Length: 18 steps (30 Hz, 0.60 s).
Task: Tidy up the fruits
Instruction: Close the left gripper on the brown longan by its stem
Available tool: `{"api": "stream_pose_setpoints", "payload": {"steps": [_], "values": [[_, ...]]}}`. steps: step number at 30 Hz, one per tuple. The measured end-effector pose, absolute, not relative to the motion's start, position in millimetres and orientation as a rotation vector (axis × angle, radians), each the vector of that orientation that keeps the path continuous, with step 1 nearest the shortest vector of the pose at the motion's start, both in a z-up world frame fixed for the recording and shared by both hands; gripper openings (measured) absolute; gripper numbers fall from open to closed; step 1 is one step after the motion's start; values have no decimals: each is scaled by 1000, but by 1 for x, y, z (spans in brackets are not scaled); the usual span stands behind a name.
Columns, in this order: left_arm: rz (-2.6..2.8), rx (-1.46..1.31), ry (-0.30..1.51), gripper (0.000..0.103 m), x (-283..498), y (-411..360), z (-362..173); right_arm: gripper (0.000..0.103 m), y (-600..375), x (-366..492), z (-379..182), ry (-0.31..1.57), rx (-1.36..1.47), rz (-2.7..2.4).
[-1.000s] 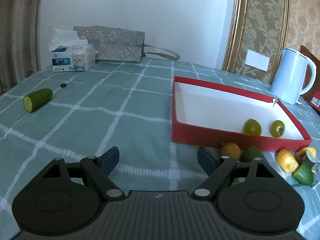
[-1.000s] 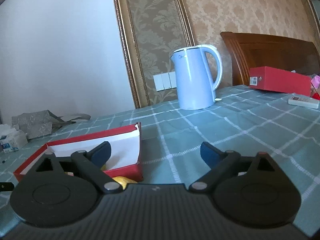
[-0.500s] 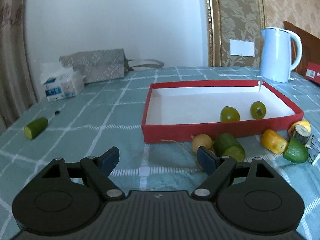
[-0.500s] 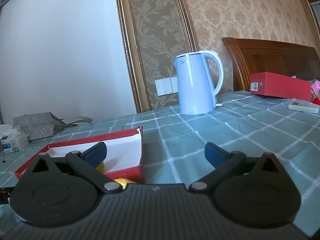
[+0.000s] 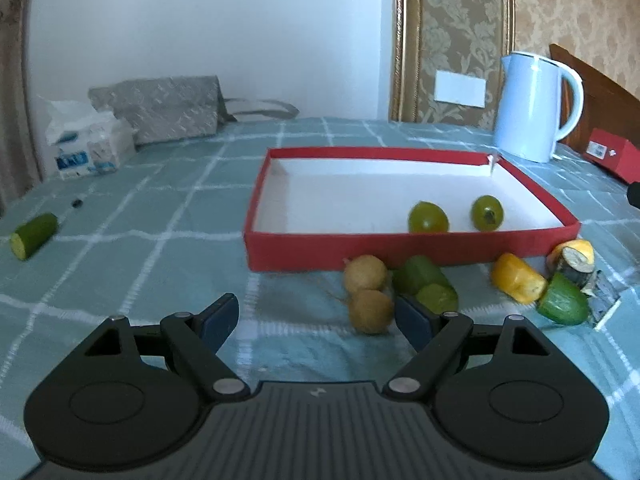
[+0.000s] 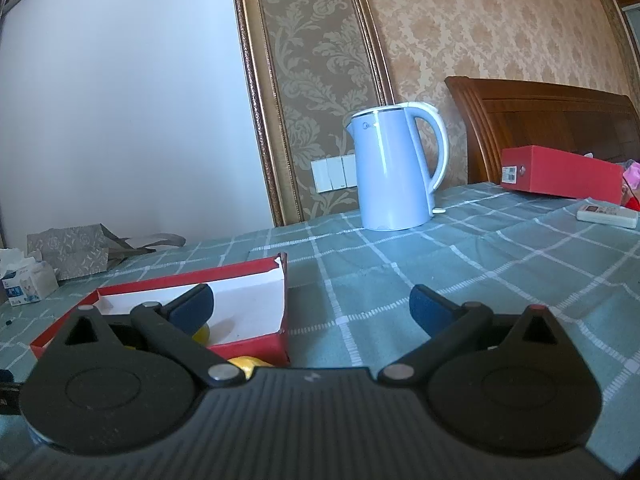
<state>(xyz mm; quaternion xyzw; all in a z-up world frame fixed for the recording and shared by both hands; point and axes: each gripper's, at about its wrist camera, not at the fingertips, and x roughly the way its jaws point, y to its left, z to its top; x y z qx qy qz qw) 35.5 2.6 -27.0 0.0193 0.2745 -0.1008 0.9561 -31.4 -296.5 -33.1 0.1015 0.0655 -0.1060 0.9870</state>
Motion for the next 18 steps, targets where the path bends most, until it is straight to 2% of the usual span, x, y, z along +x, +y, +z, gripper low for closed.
{"api": "stream_pose_setpoints", "payload": {"steps": [10,13,15,17,18], "values": [[-197,3,585,85,45,6,-29,103,-296,-31,-34,133,206,-212],[-224,0,590,72,44,8,-30,103,-296,-31,-34,134,209,-212],[-243,25,577,57,42,5,-31,103,-296,-31,-34,135,211,-213],[-234,57,585,51,43,-1,-31,103,-297,-31,-35,139,213,-211],[-247,61,585,41,44,-2,-31,103,-297,-31,-34,140,213,-212]]}}
